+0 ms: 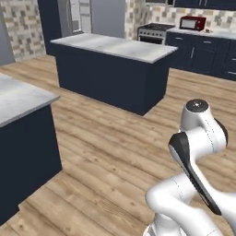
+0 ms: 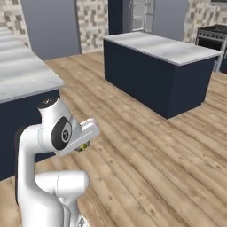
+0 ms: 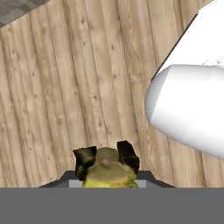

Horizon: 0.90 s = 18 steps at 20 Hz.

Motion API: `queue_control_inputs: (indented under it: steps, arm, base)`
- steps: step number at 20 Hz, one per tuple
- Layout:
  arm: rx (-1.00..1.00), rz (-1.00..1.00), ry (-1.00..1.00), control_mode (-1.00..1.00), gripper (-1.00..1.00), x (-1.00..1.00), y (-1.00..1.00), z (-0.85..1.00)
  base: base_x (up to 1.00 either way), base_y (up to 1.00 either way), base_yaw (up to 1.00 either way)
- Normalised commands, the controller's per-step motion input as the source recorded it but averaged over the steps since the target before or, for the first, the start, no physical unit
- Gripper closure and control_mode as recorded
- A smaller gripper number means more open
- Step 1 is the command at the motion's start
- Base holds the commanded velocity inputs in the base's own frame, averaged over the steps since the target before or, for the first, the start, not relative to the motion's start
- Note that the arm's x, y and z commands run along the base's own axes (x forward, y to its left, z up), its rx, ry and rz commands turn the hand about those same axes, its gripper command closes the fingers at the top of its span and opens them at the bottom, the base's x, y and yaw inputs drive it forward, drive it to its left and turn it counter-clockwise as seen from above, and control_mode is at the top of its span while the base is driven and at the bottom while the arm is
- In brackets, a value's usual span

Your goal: Place the cold items (mushroom and broccoli) from the fridge in one tupperware on the dining counter. Place the warm items (kebab skewer and hot dog) in the stove area in another tupperware.

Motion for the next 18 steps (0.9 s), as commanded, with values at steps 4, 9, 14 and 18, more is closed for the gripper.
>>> queue_control_inputs:
  steps: [4,9,14,18]
  arm:
    - [0.00,0.00,0.00,1.00,1.00,0.00,0.00,0.00]
    - [0.00,0.00,0.00,1.00,1.00,0.00,0.00,0.00]
    - [0.00,0.00,0.00,1.00,1.00,0.00,0.00,0.00]
    - [0.00,0.00,0.00,1.00,1.00,0.00,0.00,0.00]
  base:
    - [-1.00,1.00,0.01]
    - [-0.93,1.00,0.24]
    - [-0.50,1.00,0.35]
    - [-0.23,1.00,0.01]
